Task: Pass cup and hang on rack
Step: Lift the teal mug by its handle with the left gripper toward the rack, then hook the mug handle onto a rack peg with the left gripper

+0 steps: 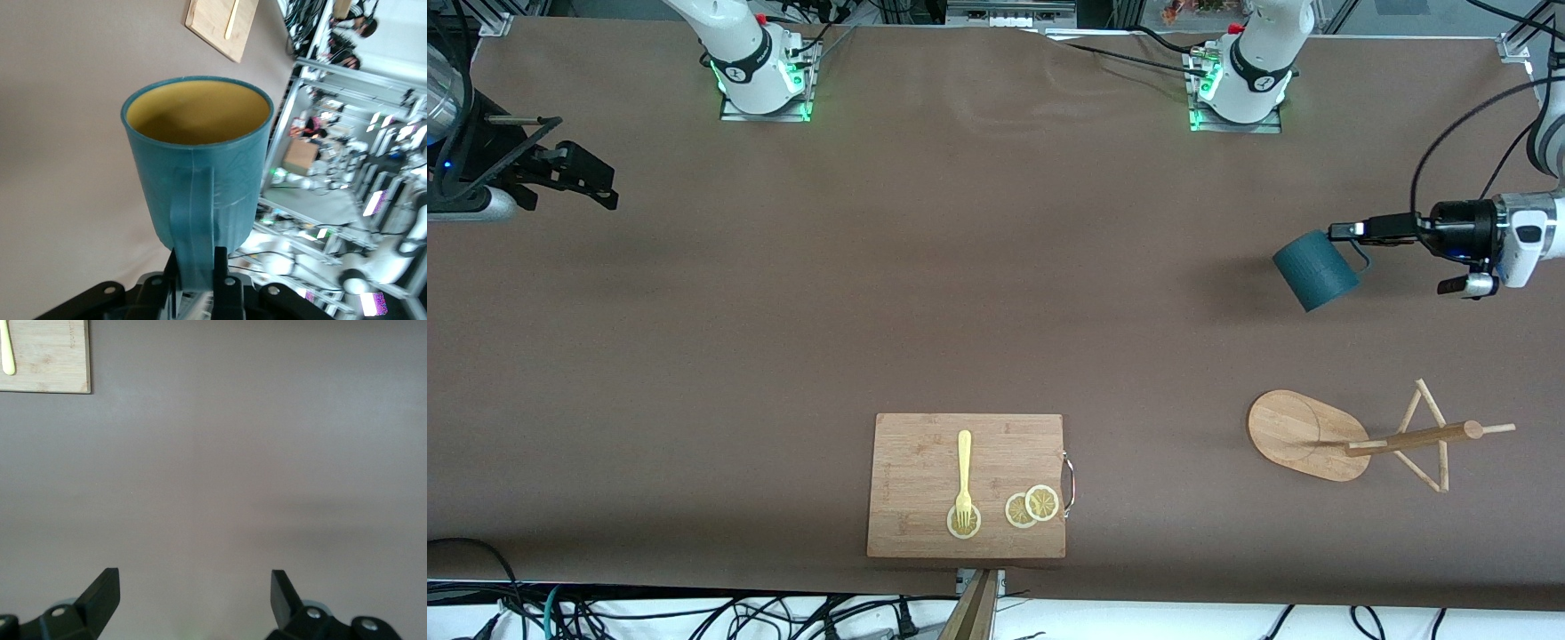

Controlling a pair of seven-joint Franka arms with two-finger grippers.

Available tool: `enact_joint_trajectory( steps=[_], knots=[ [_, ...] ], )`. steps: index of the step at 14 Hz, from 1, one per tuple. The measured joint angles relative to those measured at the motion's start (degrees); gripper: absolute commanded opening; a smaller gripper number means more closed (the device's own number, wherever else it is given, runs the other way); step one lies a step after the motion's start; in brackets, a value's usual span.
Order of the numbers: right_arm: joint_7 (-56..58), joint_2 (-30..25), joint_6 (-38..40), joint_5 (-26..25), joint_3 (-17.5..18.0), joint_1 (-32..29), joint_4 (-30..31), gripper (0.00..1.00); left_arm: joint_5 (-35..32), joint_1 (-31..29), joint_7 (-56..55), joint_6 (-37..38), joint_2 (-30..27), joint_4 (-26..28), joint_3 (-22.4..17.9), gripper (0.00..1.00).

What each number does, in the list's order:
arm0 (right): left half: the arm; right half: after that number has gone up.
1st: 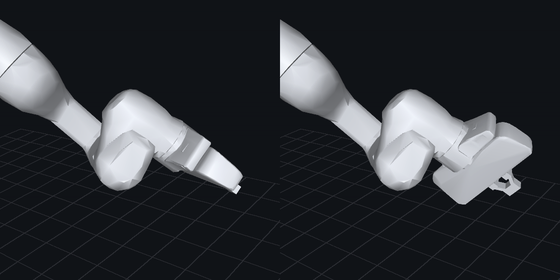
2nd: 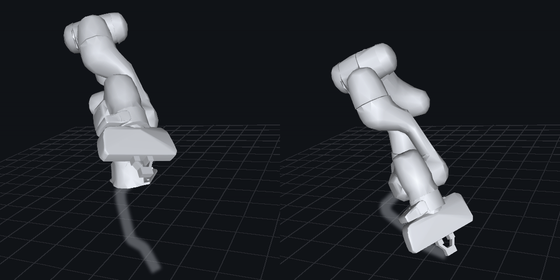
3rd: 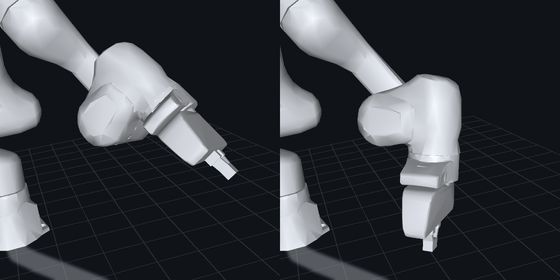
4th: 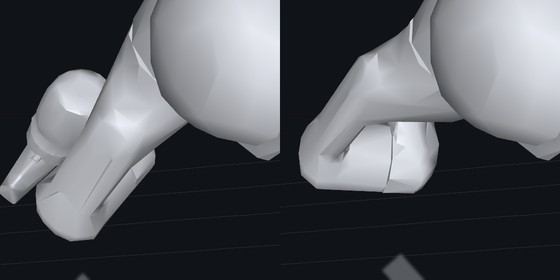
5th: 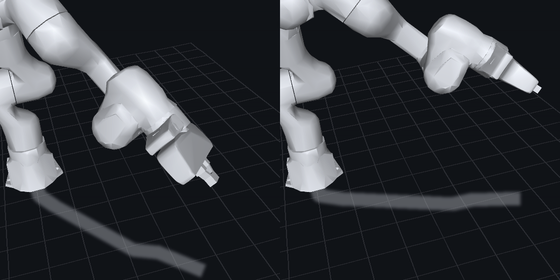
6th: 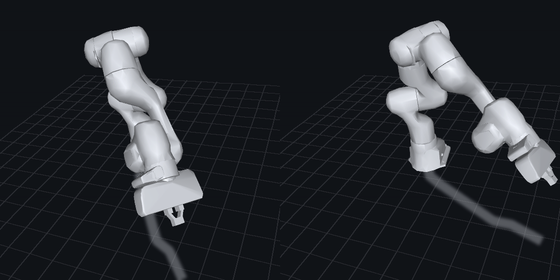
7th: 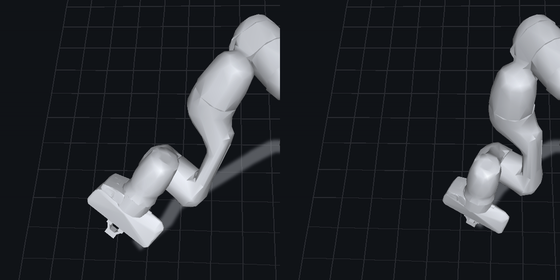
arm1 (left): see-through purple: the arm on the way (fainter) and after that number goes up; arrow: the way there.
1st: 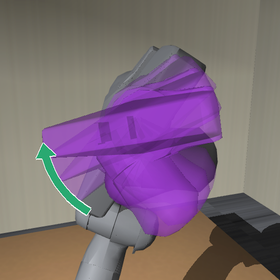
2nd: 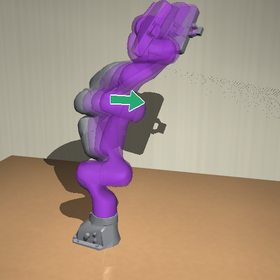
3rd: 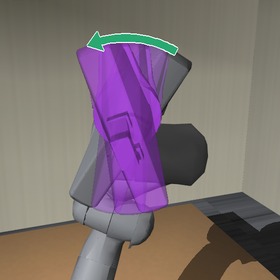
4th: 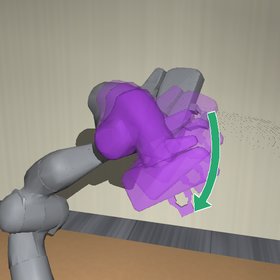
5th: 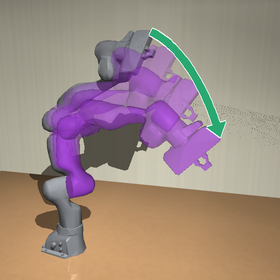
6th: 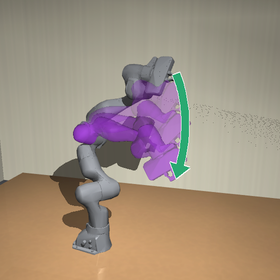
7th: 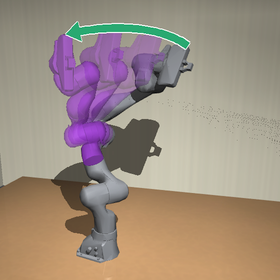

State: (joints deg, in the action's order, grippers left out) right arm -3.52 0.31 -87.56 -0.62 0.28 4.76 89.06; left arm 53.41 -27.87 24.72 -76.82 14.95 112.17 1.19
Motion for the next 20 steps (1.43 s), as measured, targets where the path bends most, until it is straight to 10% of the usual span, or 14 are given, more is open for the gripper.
enact_joint_trajectory(
  steps=[20],
  knots=[
    [0.00,0.00,0.00,0.00,0.00,0.00,-0.01,1.00,13.12,-7.48,-8.05,9.54,24.20,-23.72,-0.17,0.00]
  ],
)
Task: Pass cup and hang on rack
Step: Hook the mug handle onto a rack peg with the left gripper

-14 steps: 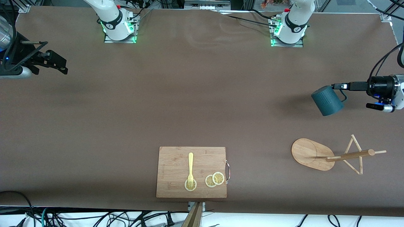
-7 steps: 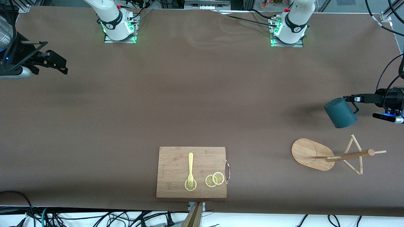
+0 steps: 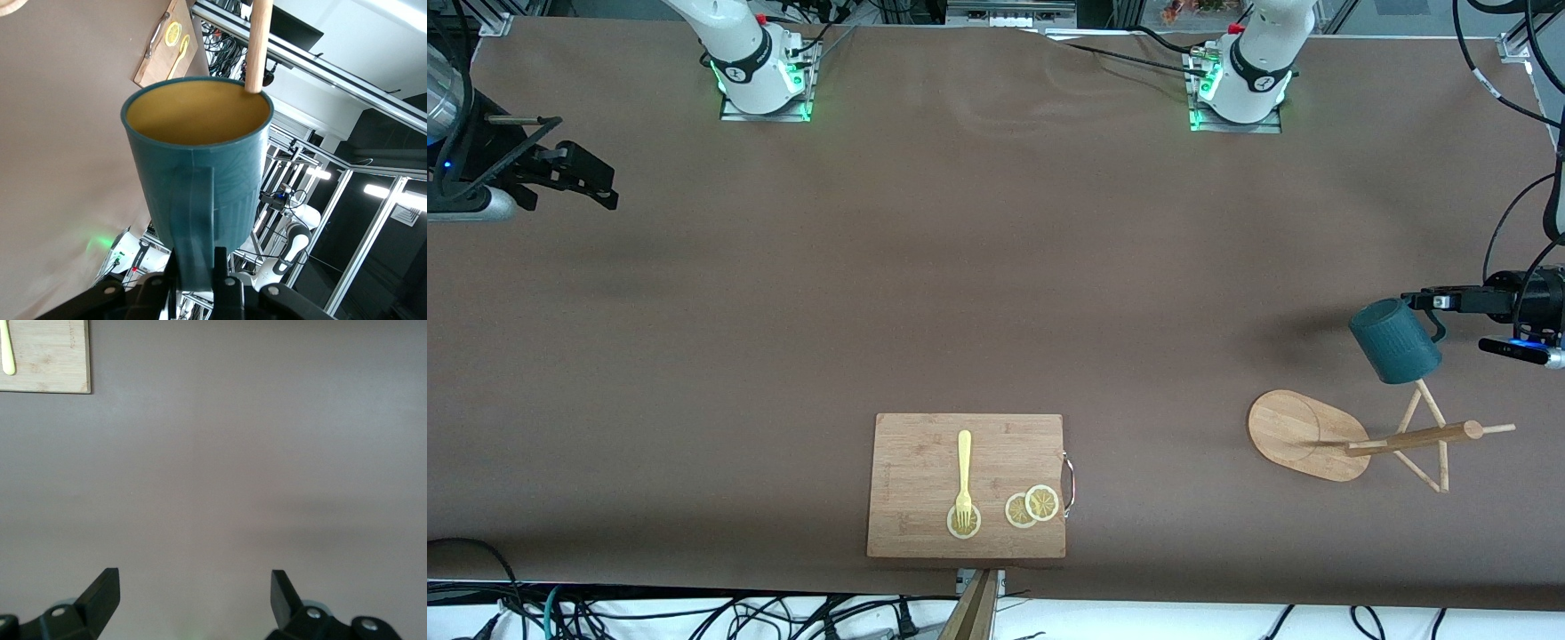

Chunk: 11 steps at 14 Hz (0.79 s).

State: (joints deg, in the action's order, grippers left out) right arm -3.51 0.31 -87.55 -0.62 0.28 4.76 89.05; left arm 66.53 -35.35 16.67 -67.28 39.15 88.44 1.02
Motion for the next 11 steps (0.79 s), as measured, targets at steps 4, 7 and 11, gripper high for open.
enact_joint_trajectory(
  steps=[4,7,11],
  knots=[
    [0.00,0.00,0.00,0.00,0.00,0.00,0.00,1.00,0.40,0.00,0.00,0.08,0.34,-0.63,0.35,0.00],
    [0.00,0.00,0.00,0.00,0.00,0.00,0.00,1.00,2.03,0.00,0.00,0.08,0.44,-0.85,0.51,0.00],
    [0.00,0.00,0.00,0.00,0.00,0.00,0.00,1.00,4.02,0.07,-0.23,0.07,1.49,-2.80,0.57,0.00]
  ],
)
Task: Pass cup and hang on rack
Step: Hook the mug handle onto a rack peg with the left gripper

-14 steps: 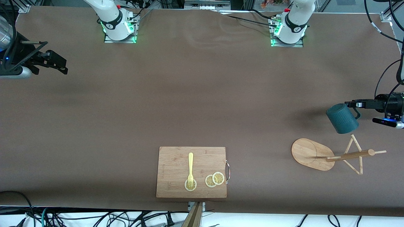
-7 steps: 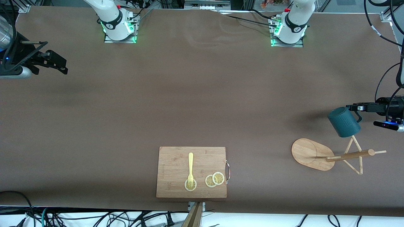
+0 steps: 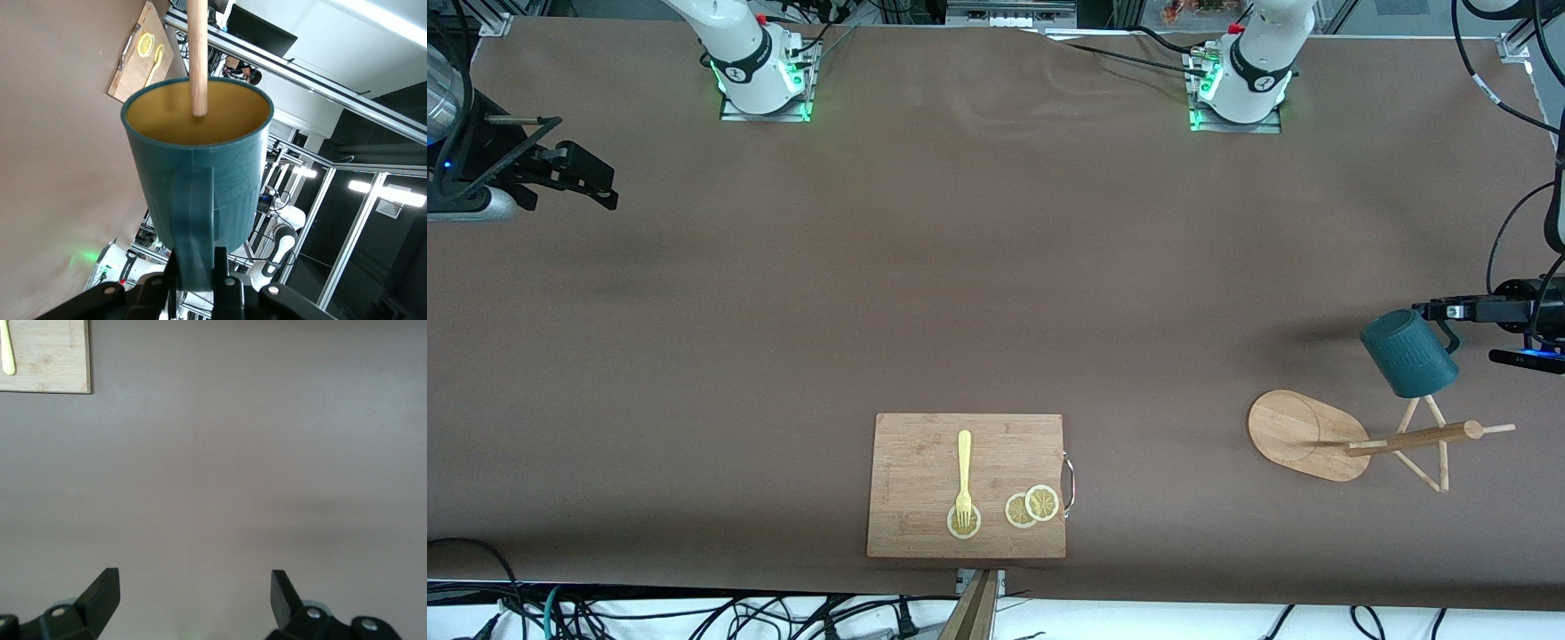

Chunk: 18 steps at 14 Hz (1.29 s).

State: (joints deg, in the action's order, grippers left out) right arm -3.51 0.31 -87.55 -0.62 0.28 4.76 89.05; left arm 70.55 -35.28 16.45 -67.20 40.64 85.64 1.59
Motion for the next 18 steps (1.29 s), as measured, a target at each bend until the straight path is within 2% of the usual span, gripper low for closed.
enact_joint_trajectory(
  steps=[7,13,18],
  knots=[
    [0.00,0.00,0.00,0.00,0.00,0.00,0.00,1.00,2.80,-1.24,1.01,0.22,6.85,-2.79,-0.07,0.00],
    [0.00,0.00,0.00,0.00,0.00,0.00,0.00,1.00,5.25,-2.44,4.36,0.51,9.41,-3.56,0.04,0.00],
    [0.00,0.00,0.00,0.00,0.00,0.00,0.00,1.00,5.79,-1.98,4.32,-2.11,10.01,-4.87,1.03,0.00]
  ],
)
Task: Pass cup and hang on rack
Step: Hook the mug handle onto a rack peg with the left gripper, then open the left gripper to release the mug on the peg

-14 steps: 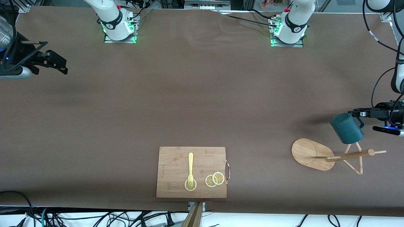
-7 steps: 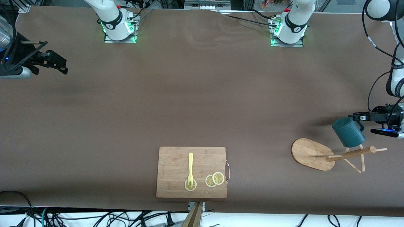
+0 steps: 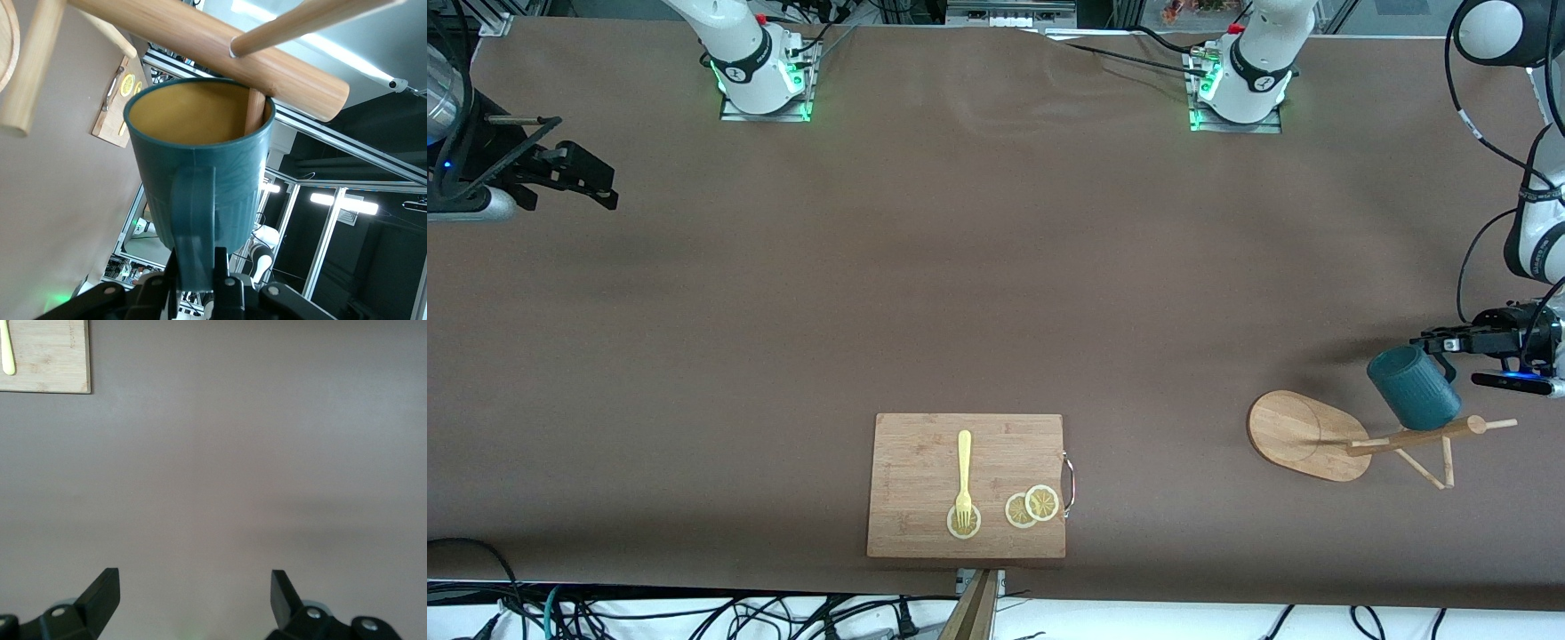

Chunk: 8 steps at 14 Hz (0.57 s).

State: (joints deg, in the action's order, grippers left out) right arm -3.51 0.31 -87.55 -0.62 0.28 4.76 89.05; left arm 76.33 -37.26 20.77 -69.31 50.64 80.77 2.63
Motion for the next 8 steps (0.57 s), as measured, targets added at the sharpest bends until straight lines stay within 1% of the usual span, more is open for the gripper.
enact_joint_trajectory(
  steps=[2,3,4,5,6,8],
  knots=[
    [0.00,0.00,0.00,0.00,0.00,0.00,0.00,1.00,0.10,0.15,-0.02,-0.81,0.06,-0.26,0.28,0.00],
    [0.00,0.00,0.00,0.00,0.00,0.00,0.00,1.00,0.13,0.20,-0.02,-0.95,0.07,-0.27,0.32,0.04],
    [0.00,0.00,0.00,0.00,0.00,0.00,0.00,1.00,0.17,0.22,-0.02,-1.01,0.10,-0.27,0.32,0.36],
    [0.00,0.00,0.00,0.00,0.00,0.00,0.00,1.00,0.24,0.23,-0.02,-1.01,0.14,-0.27,0.32,0.95],
    [0.00,0.00,0.00,0.00,0.00,0.00,0.00,1.00,0.42,0.23,-0.02,-1.17,0.20,-0.27,0.32,1.00],
    [0.00,0.00,0.00,0.00,0.00,0.00,0.00,1.00,1.50,0.24,-0.02,-1.45,0.37,-0.27,0.32,1.00]
  ],
)
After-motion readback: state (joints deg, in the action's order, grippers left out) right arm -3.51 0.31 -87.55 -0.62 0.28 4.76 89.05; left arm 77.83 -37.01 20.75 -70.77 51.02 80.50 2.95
